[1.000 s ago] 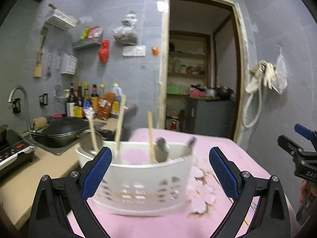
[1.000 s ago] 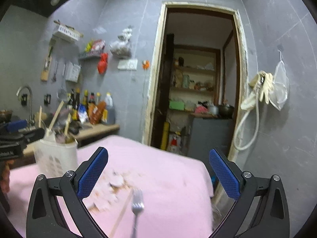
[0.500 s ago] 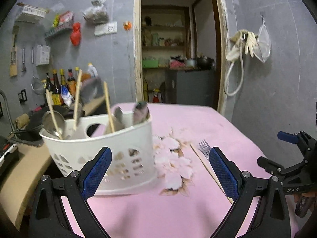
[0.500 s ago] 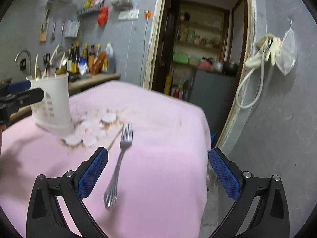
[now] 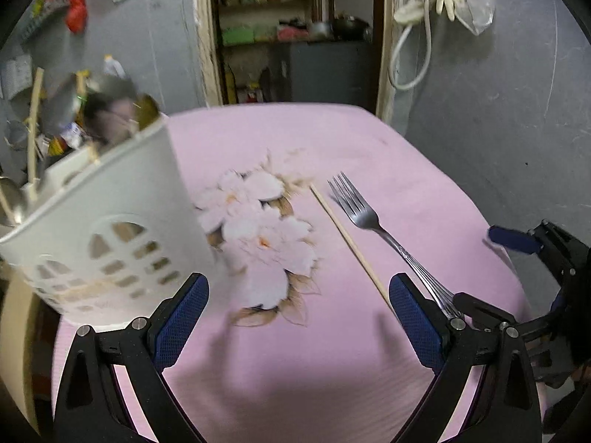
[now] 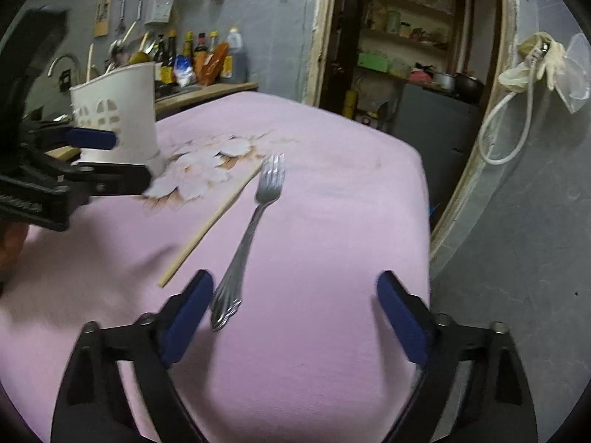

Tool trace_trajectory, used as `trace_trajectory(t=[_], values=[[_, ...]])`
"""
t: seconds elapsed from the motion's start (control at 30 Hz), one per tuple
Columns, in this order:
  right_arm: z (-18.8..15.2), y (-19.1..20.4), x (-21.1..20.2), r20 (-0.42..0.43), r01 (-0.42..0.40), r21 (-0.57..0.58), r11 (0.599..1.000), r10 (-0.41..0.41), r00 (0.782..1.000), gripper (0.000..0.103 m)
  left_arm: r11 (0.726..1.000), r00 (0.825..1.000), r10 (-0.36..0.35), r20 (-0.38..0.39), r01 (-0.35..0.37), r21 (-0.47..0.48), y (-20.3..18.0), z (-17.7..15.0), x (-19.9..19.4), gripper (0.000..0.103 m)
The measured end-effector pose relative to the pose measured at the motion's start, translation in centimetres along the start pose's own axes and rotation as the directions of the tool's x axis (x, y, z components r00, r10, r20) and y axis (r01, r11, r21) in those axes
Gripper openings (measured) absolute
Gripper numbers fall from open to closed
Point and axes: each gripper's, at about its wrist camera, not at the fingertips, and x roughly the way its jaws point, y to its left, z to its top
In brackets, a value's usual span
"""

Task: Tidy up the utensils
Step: 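Move left tool to the last chopstick while right tool moves to the silver fork, then close left tool on the chopstick while right tool closes on the fork handle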

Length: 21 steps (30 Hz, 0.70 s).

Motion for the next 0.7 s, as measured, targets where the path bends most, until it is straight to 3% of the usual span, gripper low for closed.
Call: trace_trajectory(t=[0.13,0.27,0.37,0.5,0.6,0.7], values=[[-0.3,0.8,0.2,-0.022,-0.038,-0.033,0.999,0.037,0.999,0.061,0.998,0.997,-0.053,-0.063,0.051,-0.032,-0.1,0.3,1.7,0.086],[-0.4,1.5,0.3,-0.035,-0.058,-0.072,0.996,0.055,0.998,0.056,0.993,0.985,-0.111,-0.132,0.104,-0.061,-0.2,0.7,3.4,0.069],[-0.5,1.9,0.6,-0.044,-0.062,-0.098,0.993,0.057,0.997,0.052,0.984,0.968,-0.168,-0.188,0.153,-0.092,-0.1,1.2,4.8,0.049],[-0.5,1.9,0.7,-0.048,-0.052,-0.099,0.994,0.048,0.998,0.039,0.981,0.964,-0.179,-0.197,0.161,-0.104,-0.2,1.9,5.5,0.042],[-0.5,1.4,0.8,-0.045,-0.025,-0.07,0.997,0.022,0.999,0.019,0.983,0.964,-0.172,-0.202,0.154,-0.104,-0.5,2.3,5.8,0.032],[-0.4,1.1,0.8,-0.042,-0.032,-0.053,0.998,0.03,0.999,0.017,0.978,0.959,-0.194,-0.207,0.173,-0.119,-0.7,2.6,5.8,0.015]])
